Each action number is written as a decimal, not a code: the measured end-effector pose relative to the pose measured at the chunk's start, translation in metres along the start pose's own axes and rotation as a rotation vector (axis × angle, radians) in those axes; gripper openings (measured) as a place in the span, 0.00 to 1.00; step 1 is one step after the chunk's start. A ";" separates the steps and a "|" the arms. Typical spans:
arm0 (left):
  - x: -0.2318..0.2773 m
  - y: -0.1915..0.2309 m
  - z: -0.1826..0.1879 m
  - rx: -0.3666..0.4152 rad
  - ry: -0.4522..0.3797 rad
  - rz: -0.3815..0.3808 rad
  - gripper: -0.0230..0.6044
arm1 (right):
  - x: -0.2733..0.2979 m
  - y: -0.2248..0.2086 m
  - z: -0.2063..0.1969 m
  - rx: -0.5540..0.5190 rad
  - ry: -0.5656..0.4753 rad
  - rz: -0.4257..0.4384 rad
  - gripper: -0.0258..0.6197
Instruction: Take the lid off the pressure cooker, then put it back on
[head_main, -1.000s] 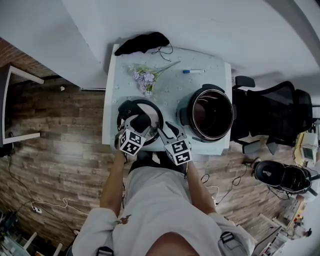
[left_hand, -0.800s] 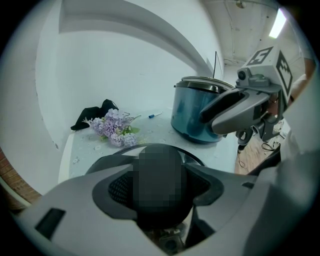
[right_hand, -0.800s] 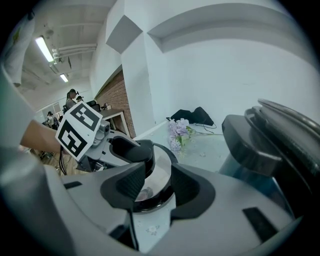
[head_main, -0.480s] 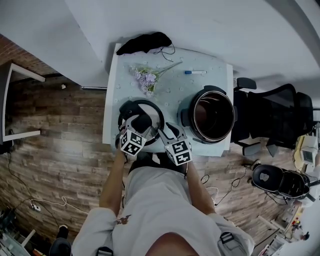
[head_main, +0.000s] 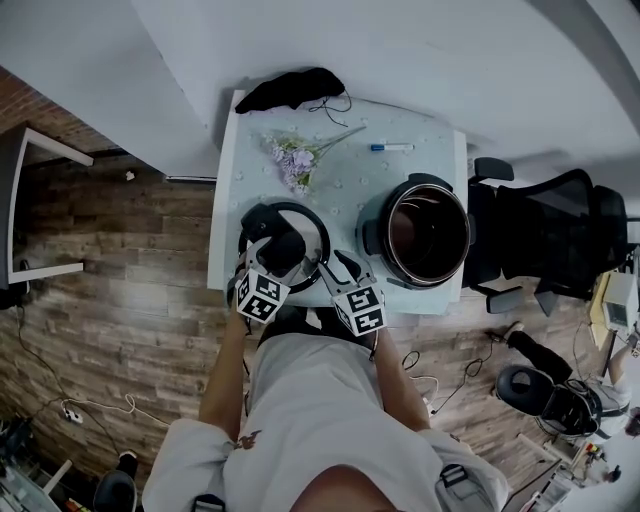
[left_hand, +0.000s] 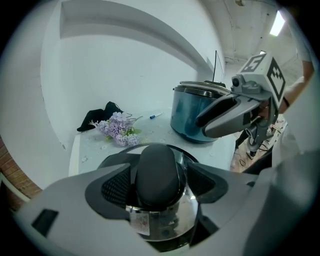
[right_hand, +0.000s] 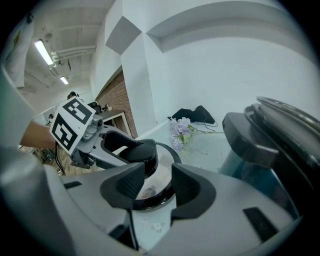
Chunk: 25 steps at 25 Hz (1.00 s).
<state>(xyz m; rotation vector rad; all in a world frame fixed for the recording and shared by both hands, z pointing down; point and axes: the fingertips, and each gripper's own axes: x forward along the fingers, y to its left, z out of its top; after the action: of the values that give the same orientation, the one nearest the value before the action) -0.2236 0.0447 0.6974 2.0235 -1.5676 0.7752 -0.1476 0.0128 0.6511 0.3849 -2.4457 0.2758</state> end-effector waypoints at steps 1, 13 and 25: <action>-0.002 0.000 0.000 0.001 0.003 0.002 0.60 | 0.000 0.000 -0.001 0.004 0.003 -0.001 0.30; 0.016 0.007 -0.003 0.008 0.053 -0.004 0.54 | -0.003 -0.001 -0.002 0.020 0.004 -0.029 0.30; 0.023 0.004 -0.009 -0.017 0.103 -0.027 0.47 | -0.007 -0.003 0.000 0.035 0.002 -0.062 0.30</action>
<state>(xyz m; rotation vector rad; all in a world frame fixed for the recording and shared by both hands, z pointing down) -0.2244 0.0330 0.7195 1.9559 -1.4818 0.8395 -0.1411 0.0118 0.6473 0.4747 -2.4245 0.2927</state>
